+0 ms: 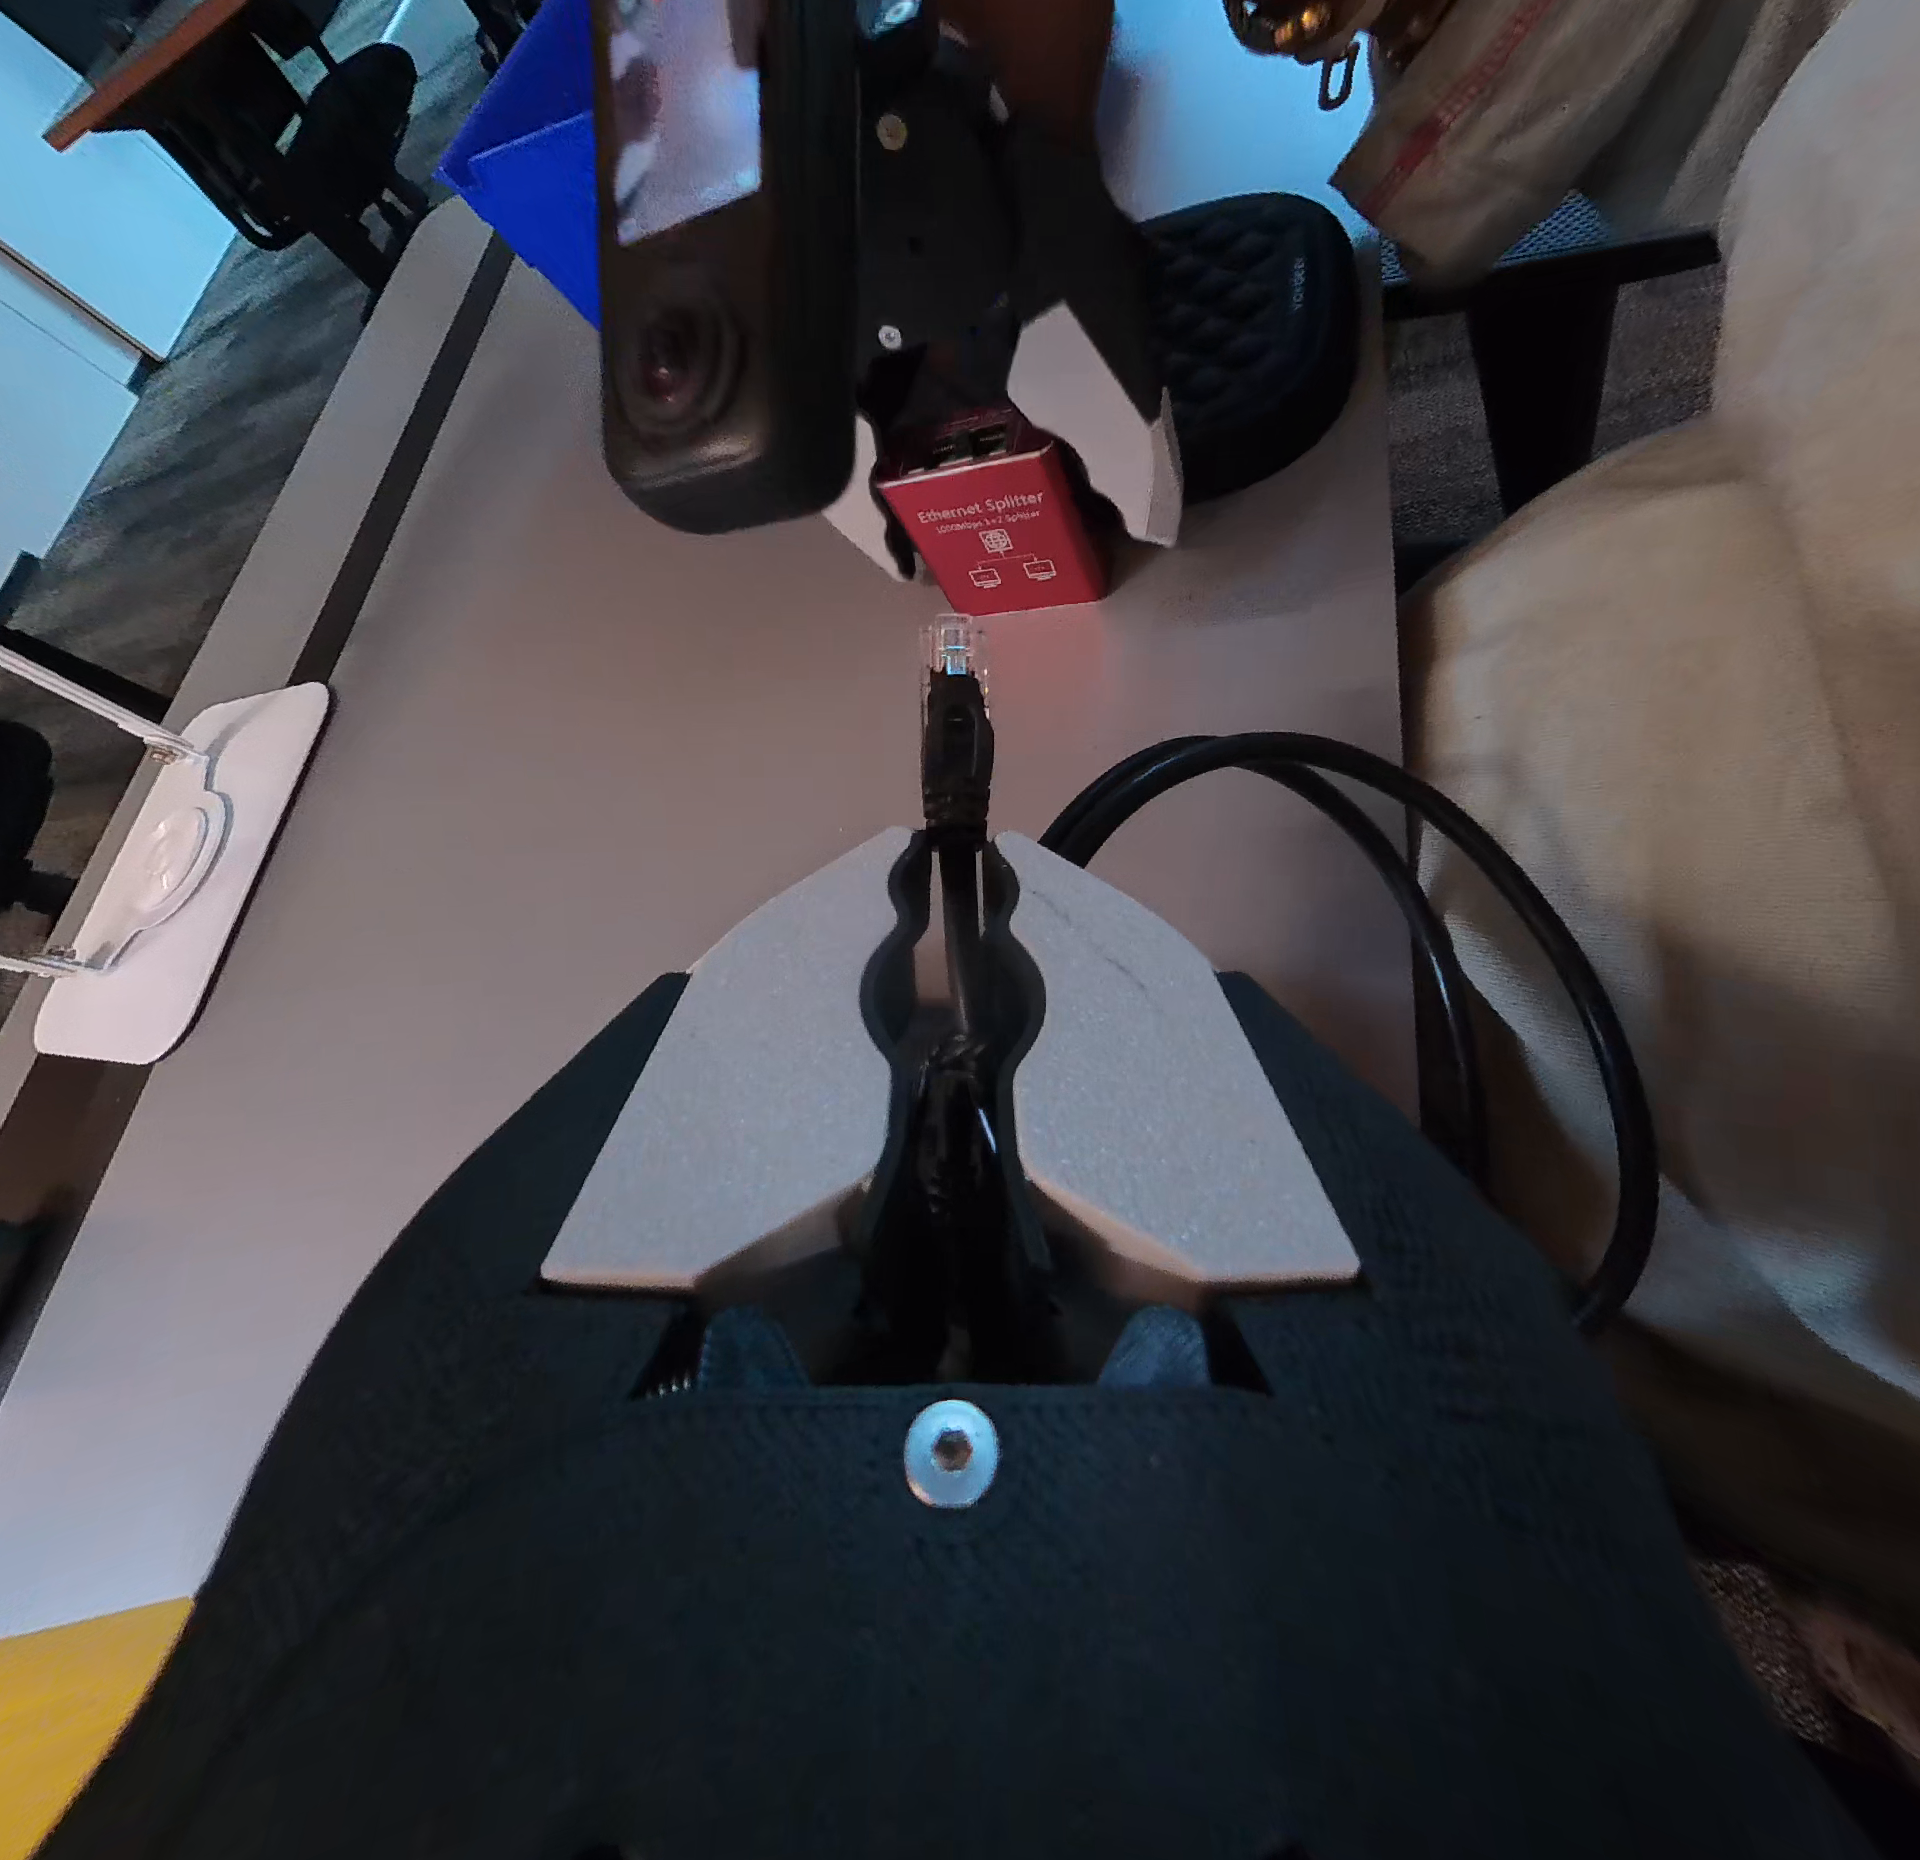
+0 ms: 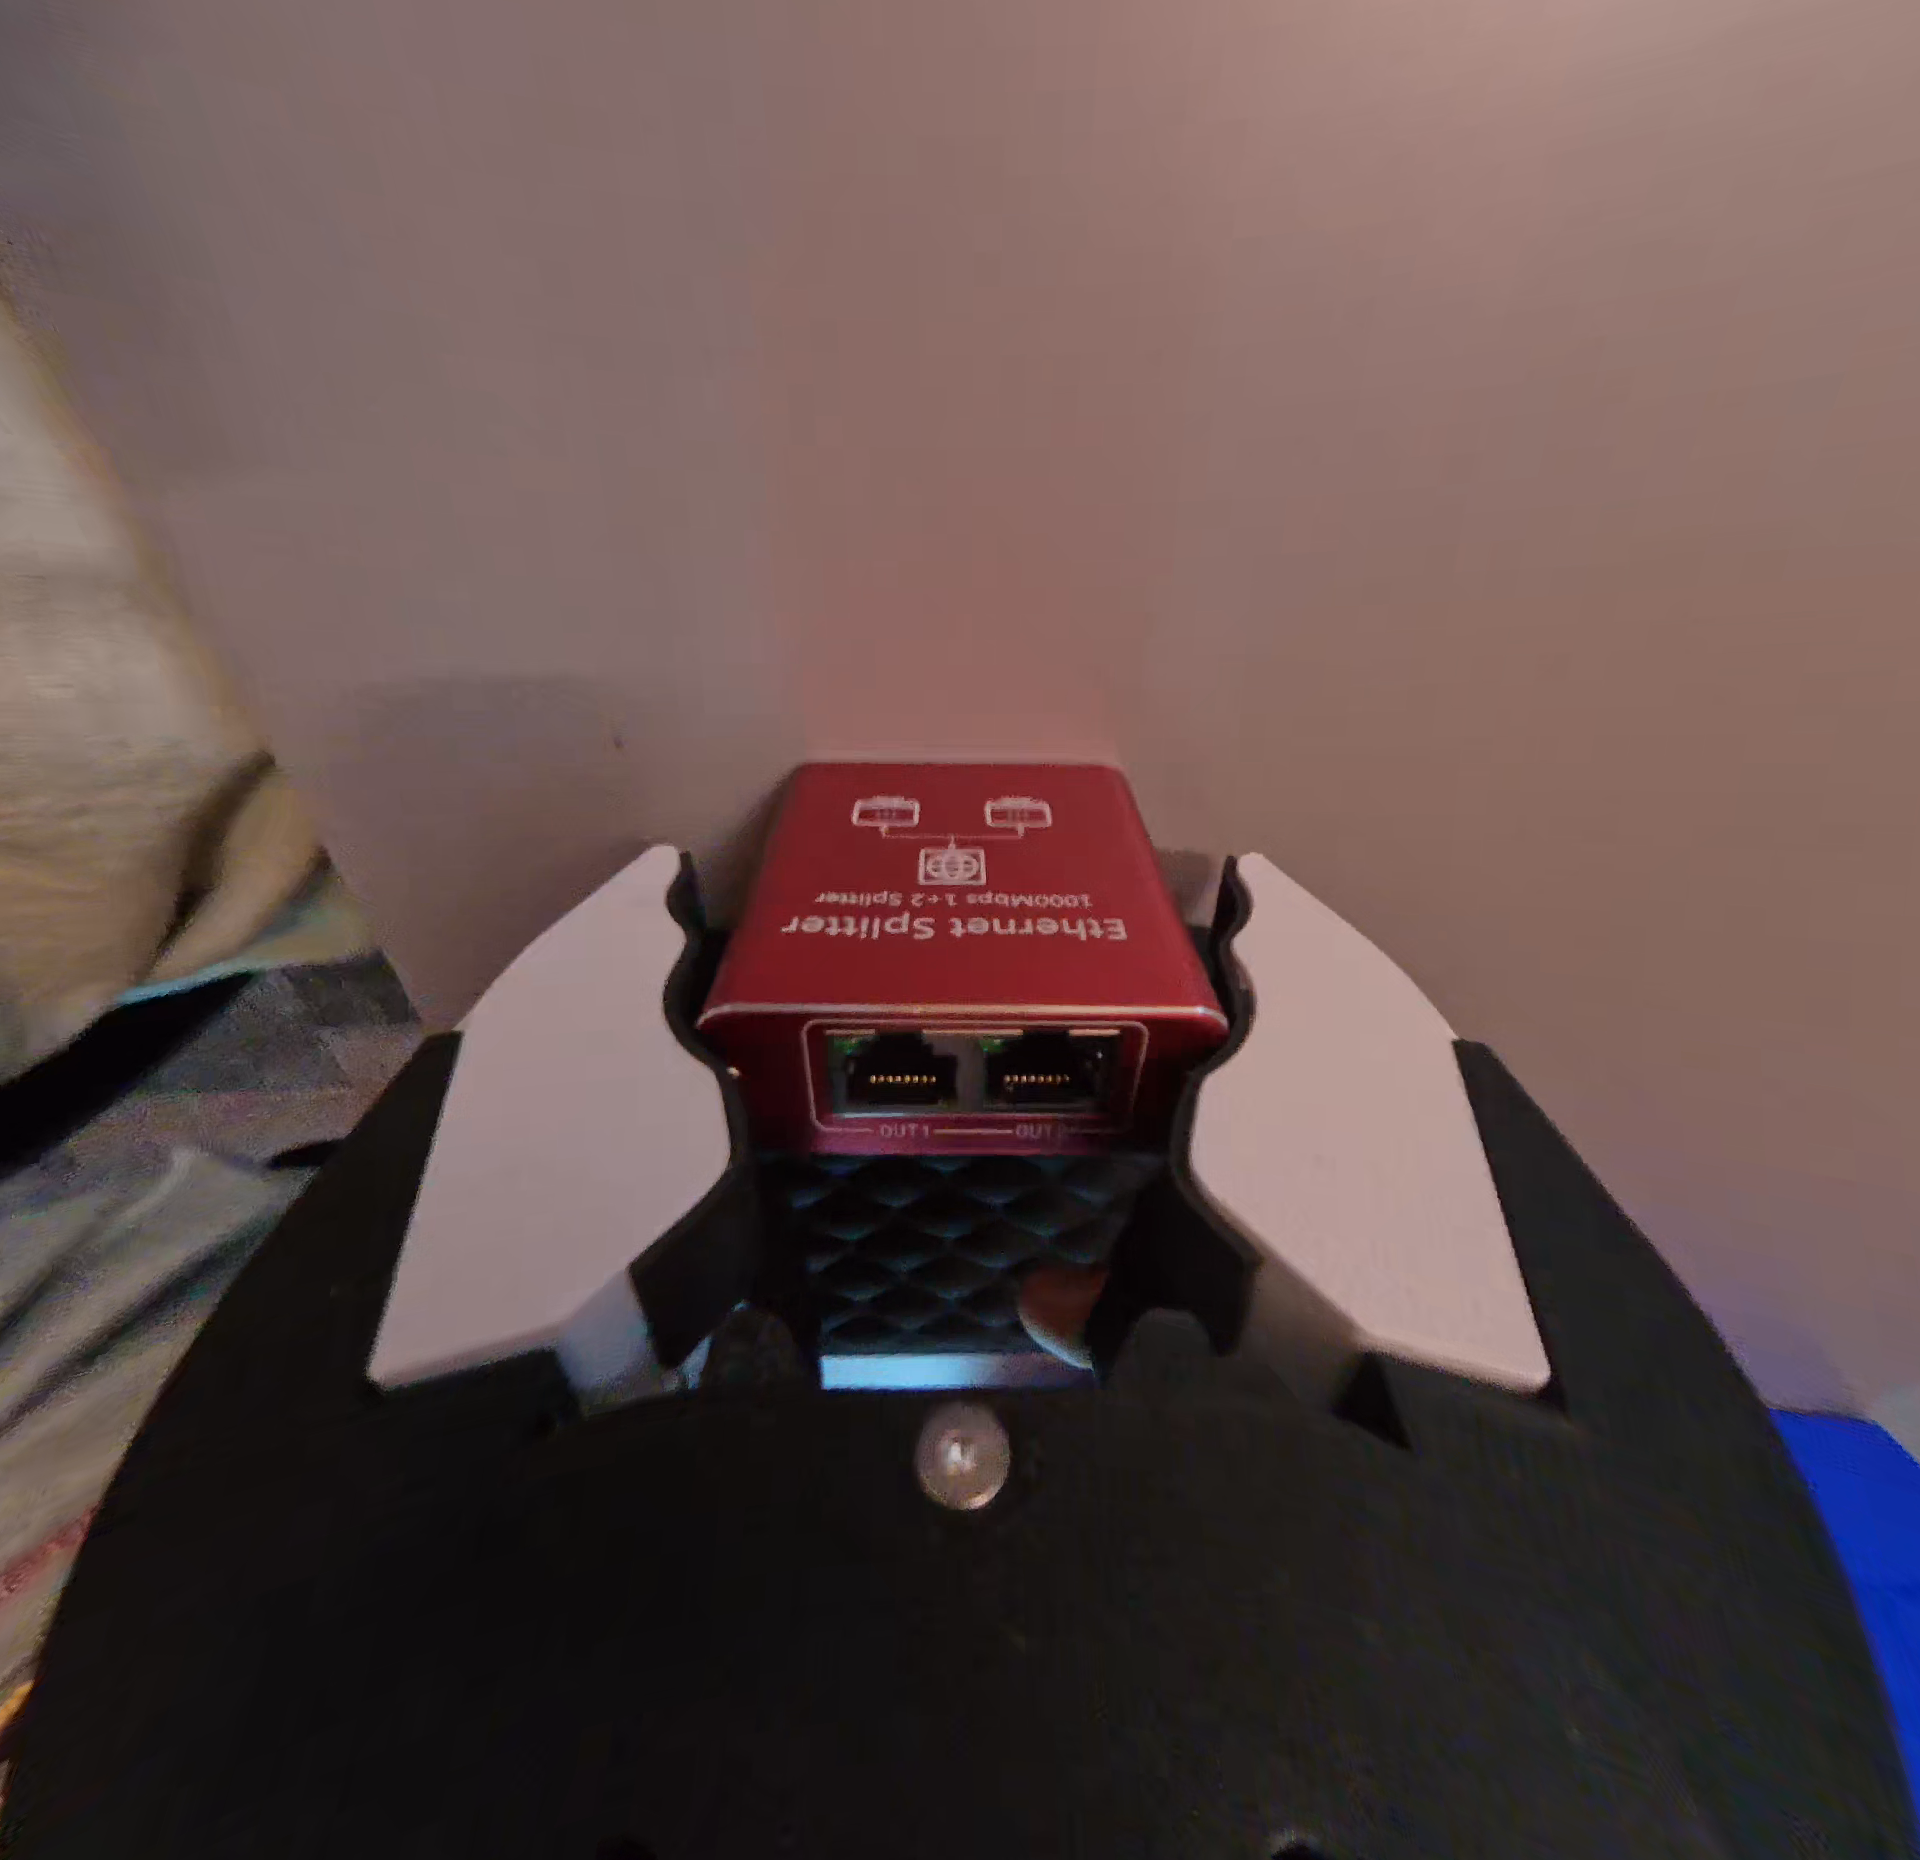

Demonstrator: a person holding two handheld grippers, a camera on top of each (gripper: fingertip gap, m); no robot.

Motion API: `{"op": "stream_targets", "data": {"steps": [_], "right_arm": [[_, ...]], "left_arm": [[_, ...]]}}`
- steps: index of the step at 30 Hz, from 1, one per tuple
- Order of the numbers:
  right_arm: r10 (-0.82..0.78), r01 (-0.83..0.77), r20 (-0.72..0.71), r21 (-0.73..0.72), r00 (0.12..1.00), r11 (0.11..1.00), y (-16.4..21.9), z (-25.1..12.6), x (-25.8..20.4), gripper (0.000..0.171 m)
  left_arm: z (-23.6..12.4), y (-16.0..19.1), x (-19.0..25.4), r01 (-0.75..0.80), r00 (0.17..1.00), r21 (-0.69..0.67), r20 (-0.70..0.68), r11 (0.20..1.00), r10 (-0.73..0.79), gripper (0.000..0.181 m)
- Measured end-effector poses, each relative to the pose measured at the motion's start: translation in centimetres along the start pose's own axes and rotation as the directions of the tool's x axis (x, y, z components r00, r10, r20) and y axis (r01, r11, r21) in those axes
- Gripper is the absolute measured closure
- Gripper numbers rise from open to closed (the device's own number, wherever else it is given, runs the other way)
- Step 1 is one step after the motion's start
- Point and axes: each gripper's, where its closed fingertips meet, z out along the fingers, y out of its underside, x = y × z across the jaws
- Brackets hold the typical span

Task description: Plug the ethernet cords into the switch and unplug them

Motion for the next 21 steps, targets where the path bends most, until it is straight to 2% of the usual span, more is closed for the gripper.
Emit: {"op": "stream_targets", "data": {"steps": [4, 7, 9, 11, 12, 14, 16, 17, 19, 21], "right_arm": [[0.008, -0.008, -0.003, 0.065, 1.000, 0.998, -0.3, 0.0, 0.0, 0.077], [-0.040, 0.039, 0.000, 0.227, 0.999, 0.973, -0.9, -0.2, -0.5, 0.079], [-0.044, 0.035, 0.012, 0.399, 0.999, 0.916, -1.7, -1.0, -1.0, 0.080], [-0.040, 0.026, 0.008, 0.624, 0.999, 0.781, -2.9, -3.2, -1.4, 0.080], [-0.035, 0.026, -0.003, 0.734, 0.999, 0.678, -3.4, -4.9, -1.5, 0.080], [-0.040, 0.039, -0.025, 0.909, 0.999, 0.416, -4.0, -8.9, -2.1, 0.081], [-0.063, 0.053, -0.044, 0.988, 0.997, 0.148, -3.7, -12.6, -2.9, 0.081], [-0.075, 0.053, -0.050, 0.997, 0.996, 0.047, -3.5, -13.8, -3.2, 0.080], [-0.105, 0.045, -0.054, 0.995, 0.993, -0.085, -3.1, -15.2, -4.0, 0.080], [-0.121, 0.038, -0.054, 0.990, 0.991, -0.137, -3.2, -15.4, -4.6, 0.080]], "left_arm": [[0.1, 0.0, -0.1, 0.017, 1.000, 0.015, -0.005, 1.000, -0.017, 0.172], [0.6, 0.3, -0.1, 0.038, 0.999, 0.014, -0.014, 0.999, -0.037, 0.172], [1.1, 0.6, -0.1, 0.058, 0.998, 0.009, -0.025, 0.998, -0.058, 0.172], [1.6, 0.8, 0.0, 0.078, 0.996, 0.007, -0.039, 0.997, -0.078, 0.172], [1.8, 0.7, 0.0, 0.085, 0.995, 0.012, -0.044, 0.996, -0.084, 0.172], [2.0, 0.3, 0.1, 0.108, 0.993, 0.033, -0.062, 0.994, -0.106, 0.172], [2.1, -0.3, 0.3, 0.132, 0.988, 0.056, -0.085, 0.990, -0.127, 0.172], [2.1, -0.5, 0.5, 0.139, 0.986, 0.056, -0.097, 0.989, -0.133, 0.172], [2.1, -0.9, 0.8, 0.135, 0.986, 0.039, -0.107, 0.990, -0.130, 0.172], [2.2, -1.3, 1.2, 0.128, 0.986, 0.019, -0.112, 0.992, -0.125, 0.172]]}}
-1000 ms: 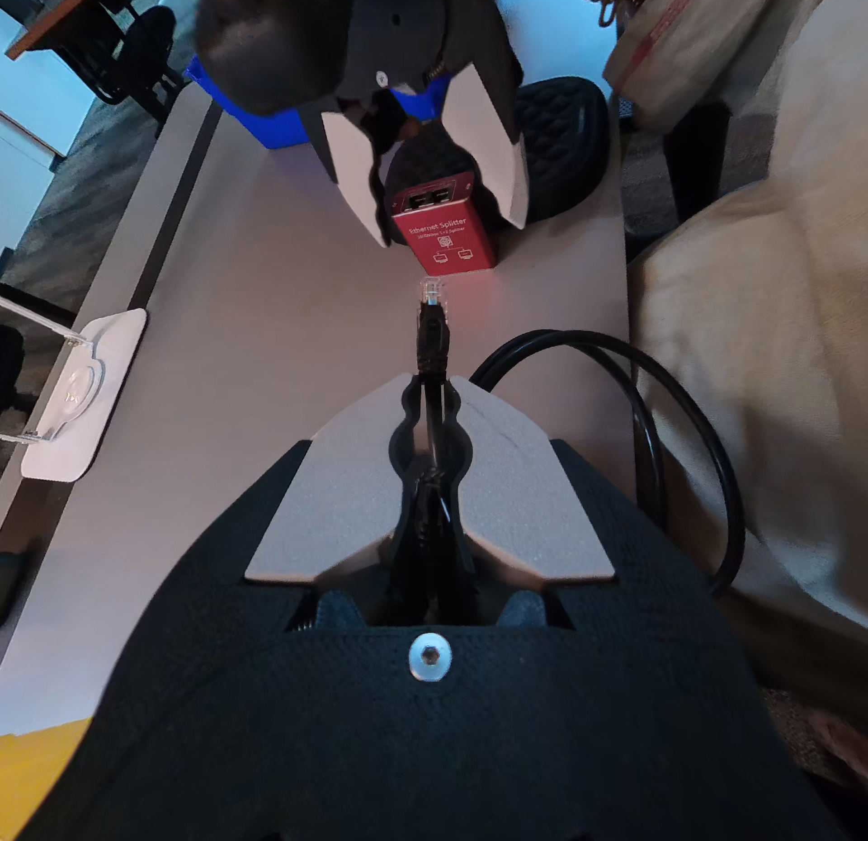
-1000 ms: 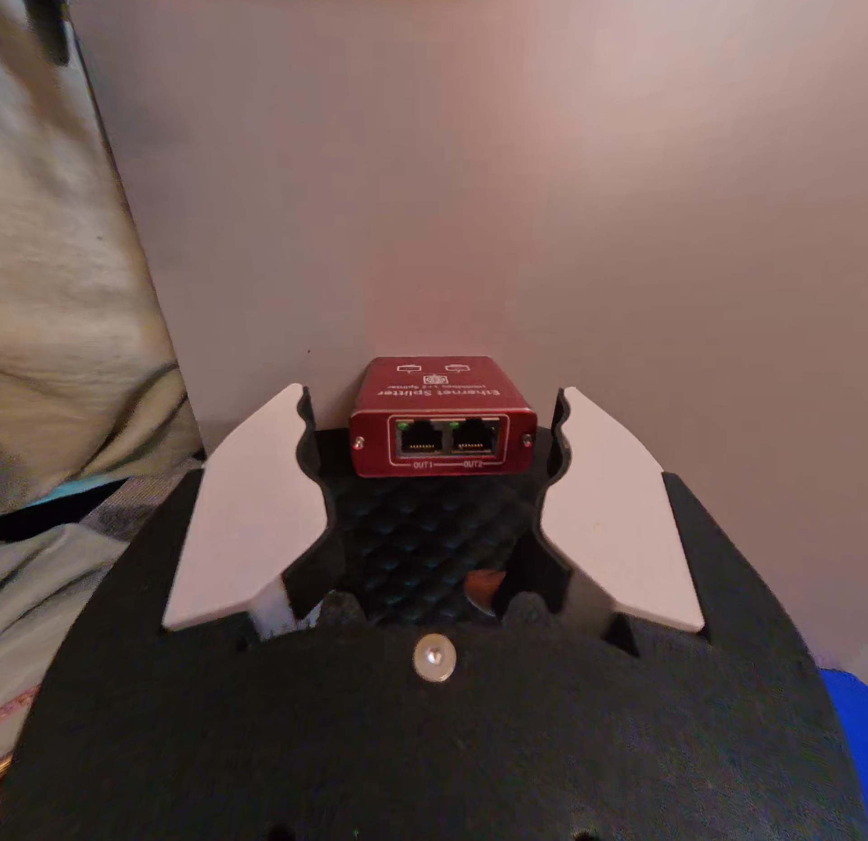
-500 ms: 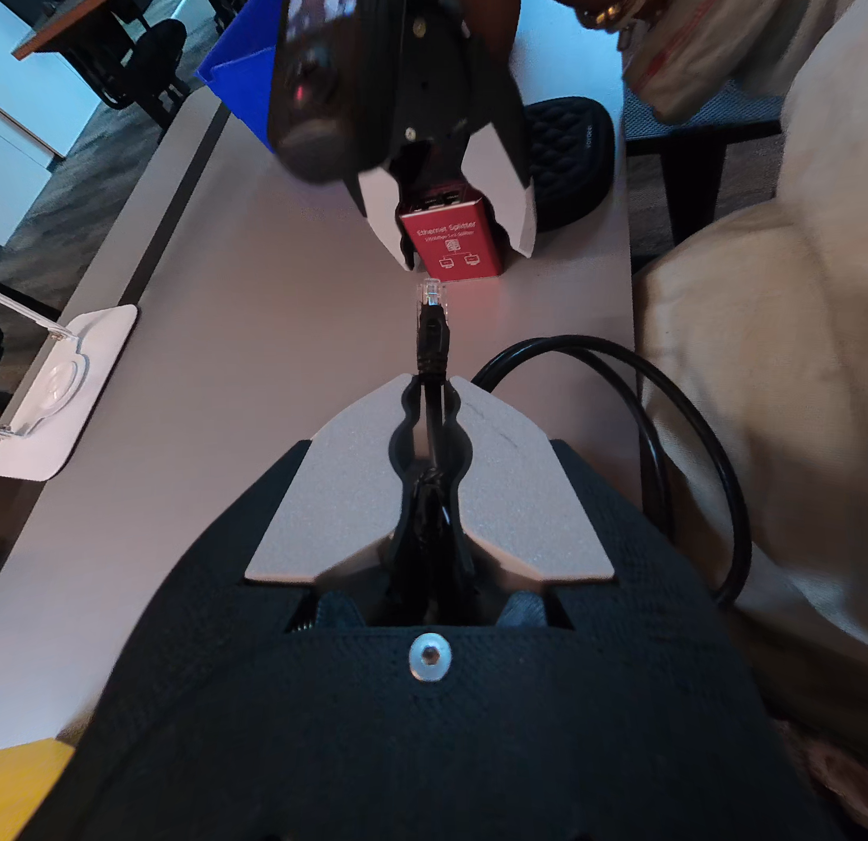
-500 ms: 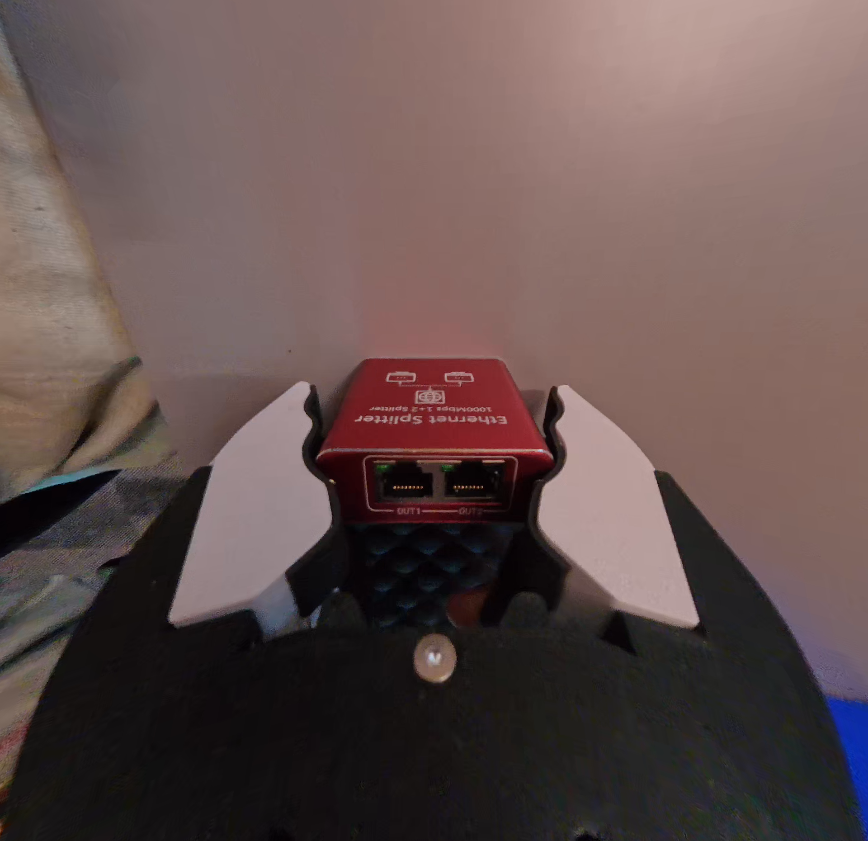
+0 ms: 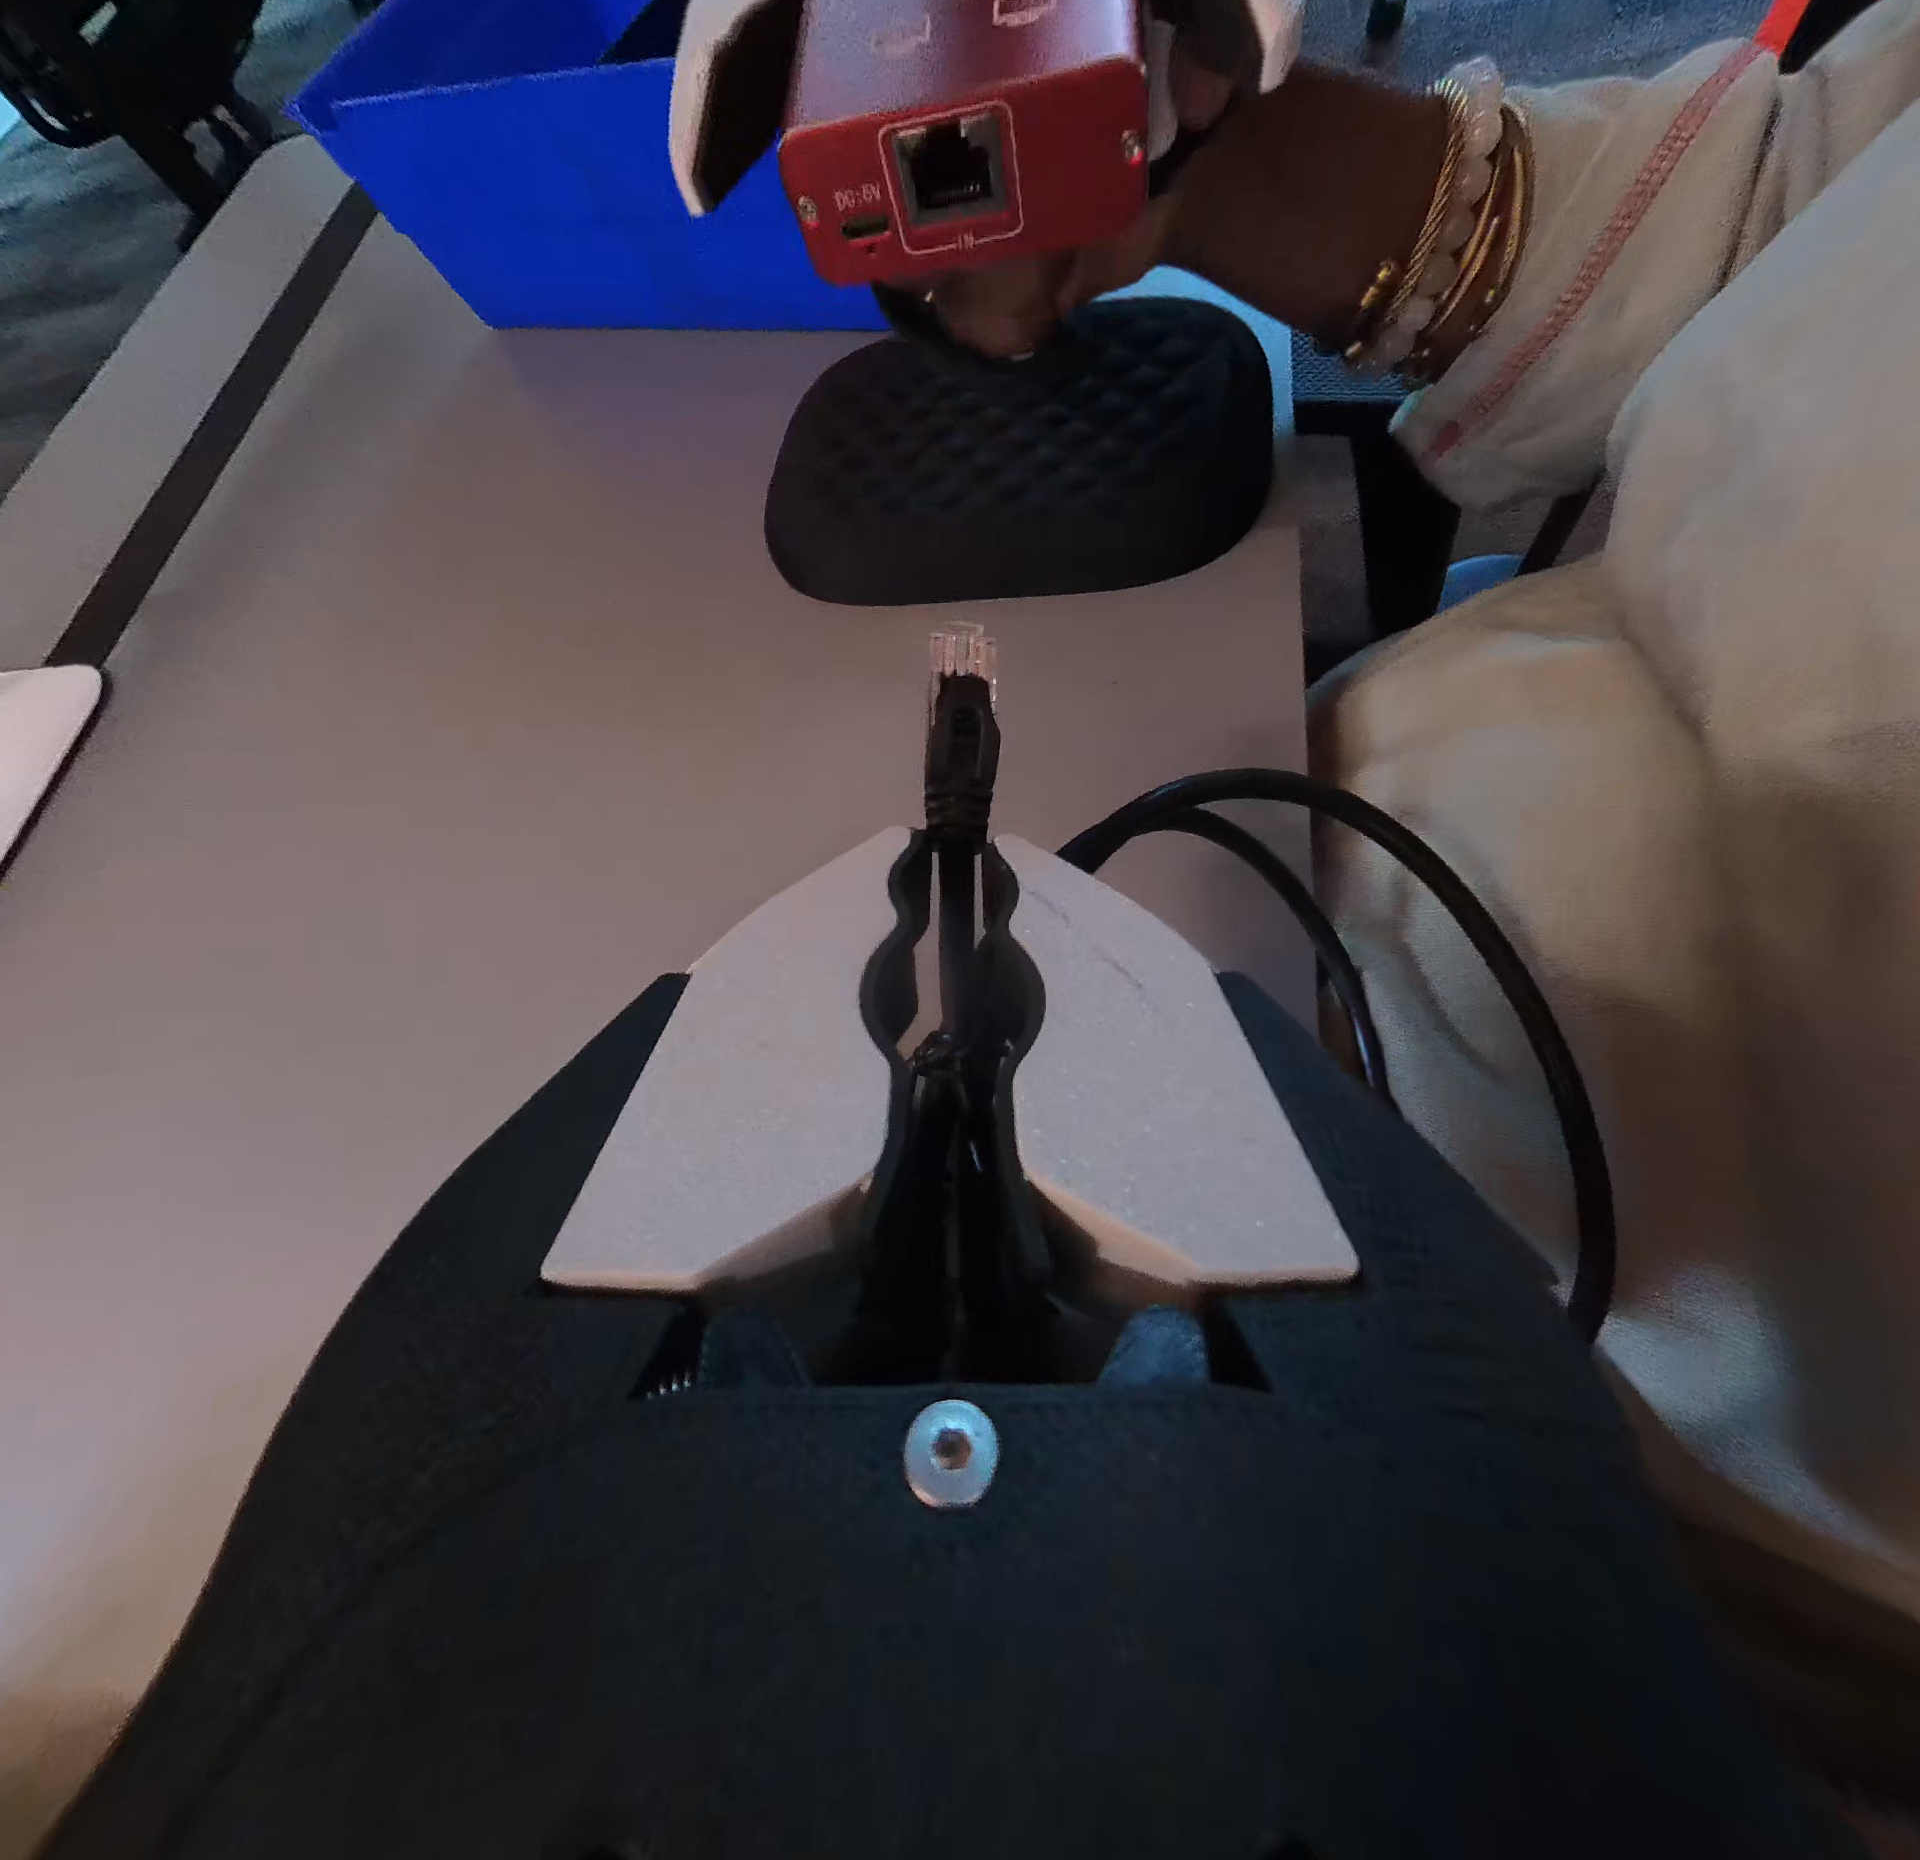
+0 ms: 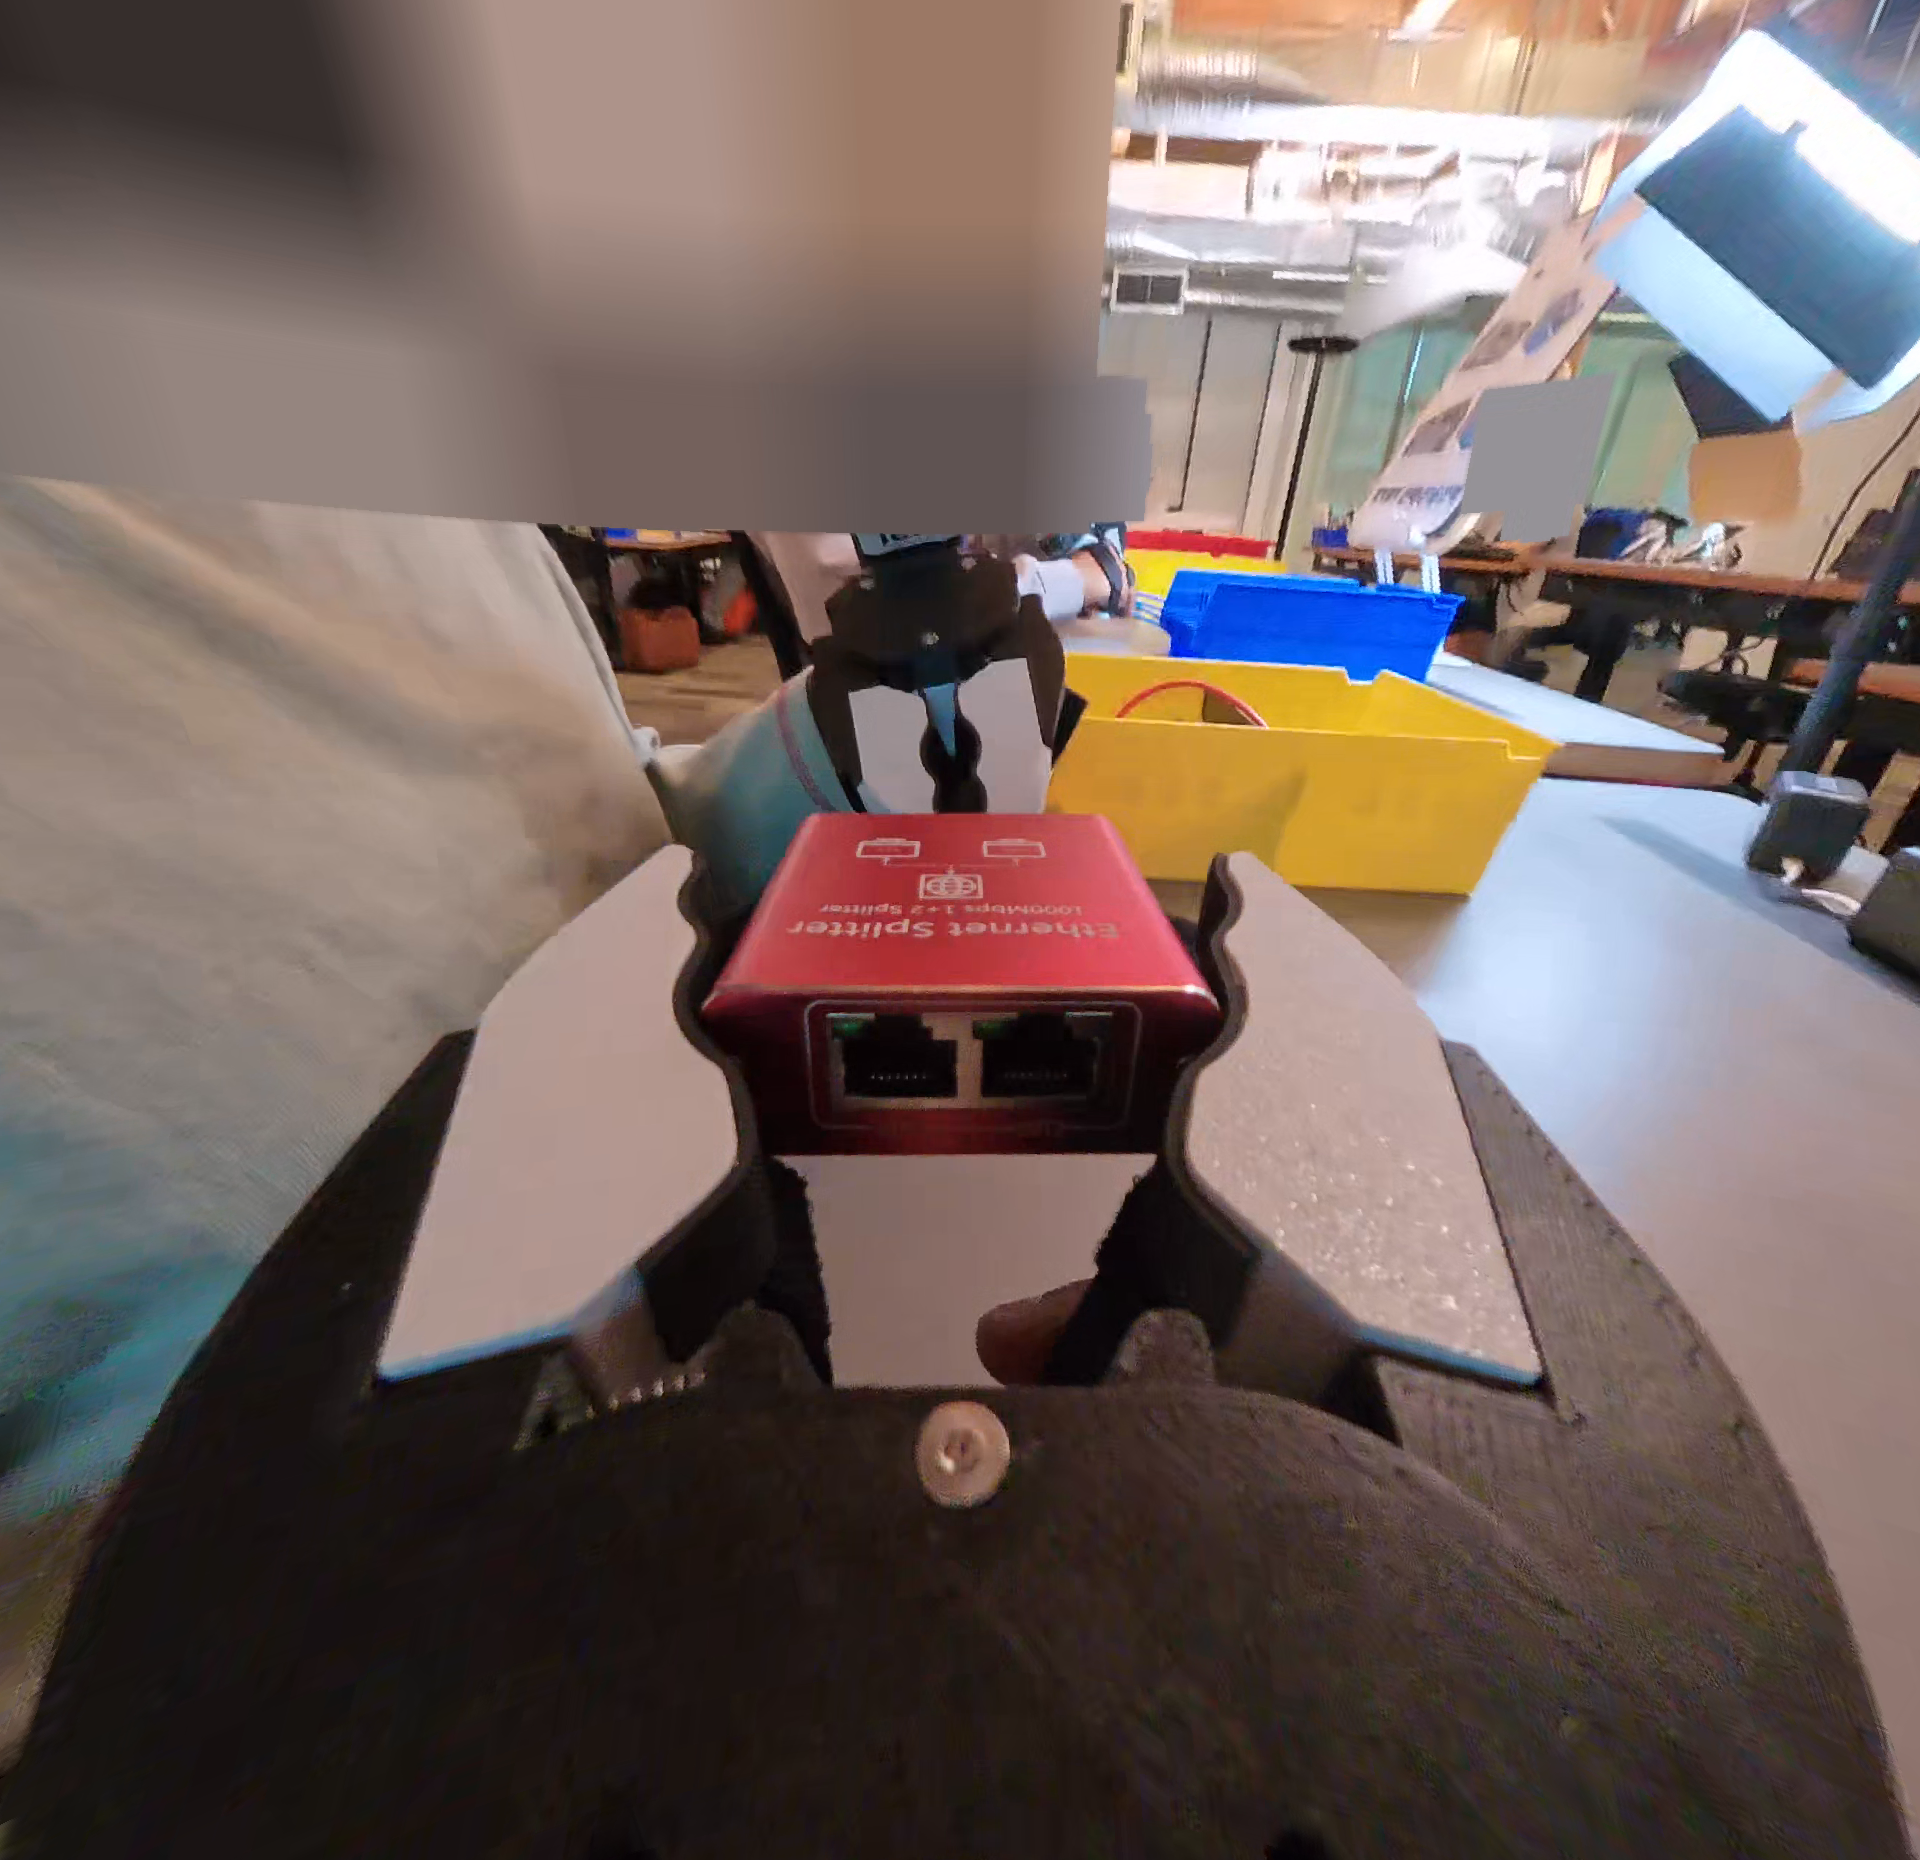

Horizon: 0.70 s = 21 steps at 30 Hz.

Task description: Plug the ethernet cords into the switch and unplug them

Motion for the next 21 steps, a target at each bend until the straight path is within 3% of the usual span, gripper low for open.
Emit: {"op": "stream_targets", "data": {"steps": [11, 21], "right_arm": [[-0.041, 0.041, -0.005, -0.038, 0.999, 0.998, 1.8, 2.5, -0.3, 0.081], [-0.028, 0.029, 0.022, -0.053, 0.999, 0.998, 2.6, 3.3, -0.7, 0.081]], "left_arm": [[0.6, -2.1, 0.4, 0.111, 0.994, 0.028, -0.023, 0.993, -0.111, 0.172], [0.9, -2.3, 0.9, 0.107, 0.993, 0.014, -0.040, 0.994, -0.107, 0.172]]}}
